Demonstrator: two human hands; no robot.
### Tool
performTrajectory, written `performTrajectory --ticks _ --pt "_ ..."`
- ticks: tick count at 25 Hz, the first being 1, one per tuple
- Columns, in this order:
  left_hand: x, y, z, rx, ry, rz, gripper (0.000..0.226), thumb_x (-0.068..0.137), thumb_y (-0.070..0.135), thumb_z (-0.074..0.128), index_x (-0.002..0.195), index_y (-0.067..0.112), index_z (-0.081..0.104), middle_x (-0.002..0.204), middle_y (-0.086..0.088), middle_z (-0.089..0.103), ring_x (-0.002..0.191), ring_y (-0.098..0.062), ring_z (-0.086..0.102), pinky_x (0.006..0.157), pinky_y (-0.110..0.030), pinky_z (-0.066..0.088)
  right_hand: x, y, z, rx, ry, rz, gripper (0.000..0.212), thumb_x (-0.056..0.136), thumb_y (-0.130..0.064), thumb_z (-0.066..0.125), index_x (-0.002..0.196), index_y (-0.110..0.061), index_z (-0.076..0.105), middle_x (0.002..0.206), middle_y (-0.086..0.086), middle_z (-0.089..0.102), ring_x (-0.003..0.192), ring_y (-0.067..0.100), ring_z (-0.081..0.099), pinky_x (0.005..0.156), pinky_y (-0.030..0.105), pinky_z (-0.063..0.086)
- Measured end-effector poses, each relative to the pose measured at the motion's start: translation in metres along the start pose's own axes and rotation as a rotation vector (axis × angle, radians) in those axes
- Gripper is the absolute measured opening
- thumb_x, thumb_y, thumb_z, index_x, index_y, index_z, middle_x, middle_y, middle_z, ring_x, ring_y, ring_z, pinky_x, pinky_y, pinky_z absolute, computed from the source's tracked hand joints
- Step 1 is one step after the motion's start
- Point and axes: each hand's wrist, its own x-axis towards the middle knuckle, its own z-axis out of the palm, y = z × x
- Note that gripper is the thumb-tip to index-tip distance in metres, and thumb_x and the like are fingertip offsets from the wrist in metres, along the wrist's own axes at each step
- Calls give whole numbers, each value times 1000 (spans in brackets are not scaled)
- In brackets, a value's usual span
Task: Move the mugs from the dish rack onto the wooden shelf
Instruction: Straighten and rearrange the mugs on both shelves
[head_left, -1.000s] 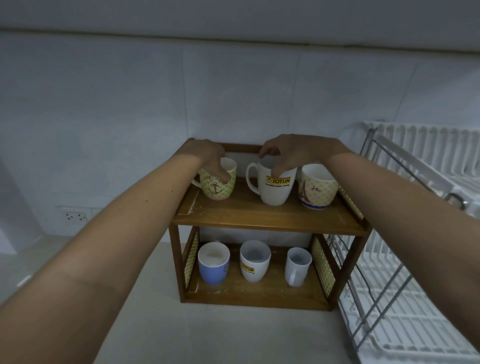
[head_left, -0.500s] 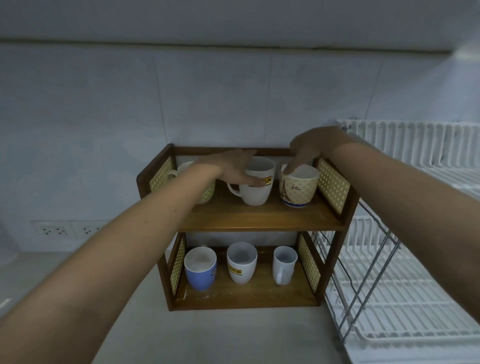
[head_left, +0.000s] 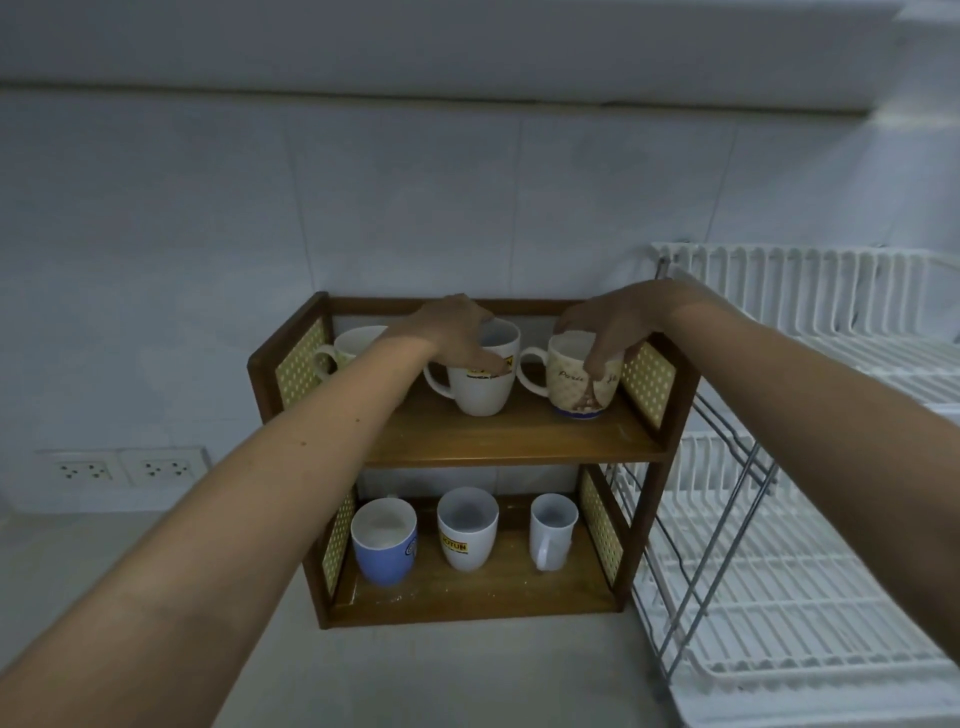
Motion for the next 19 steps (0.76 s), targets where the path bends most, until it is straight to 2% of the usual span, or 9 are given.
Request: performTrajectory --ticks 2,3,4,6,12,19 --pt "1 -2 -3 -29 -18 -8 90 75 57 67 148 17 31 151 -6 38 131 -27 44 101 -38 43 2 0 -1 -105 8 -6 91 73 -14 76 147 -30 25 148 9 32 122 32 48 72 33 56" --pt "2 -4 -4 -42 -28 -9 90 75 56 68 148 18 31 151 -5 38 131 -27 44 102 -38 43 2 1 -2 -161 15 -13 93 71 -15 78 146 -30 25 148 9 33 121 32 49 81 36 56" --pt "3 -6 -6 -45 -37 -7 90 74 55 68 148 18 31 151 -5 39 131 -27 44 102 -38 42 3 2 -2 -204 18 -24 94 70 -16 79 146 -30 25 148 9 33 121 32 49 89 40 54" --pt "4 -11 -7 -35 -50 -7 90 75 54 69 148 17 31 151 -5 39 132 -26 43 104 -37 41 3 6 -2 -219 24 -45 95 69 -16 80 146 -29 25 148 9 33 125 31 46 97 45 51" --pt "0 -19 -2 -79 -56 -5 94 75 57 66 150 20 23 155 -4 31 138 -26 35 107 -34 34 1 5 -1 -184 39 -64 97 69 -10 79 146 -31 24 148 8 34 127 30 43 97 45 50" --pt "-10 -20 3 -137 4 -5 93 79 55 65 150 13 22 157 -5 28 140 -25 31 108 -35 30 -2 0 -2 -264 56 -55 97 68 -9 78 146 -30 23 144 11 39 125 31 46 97 47 49"
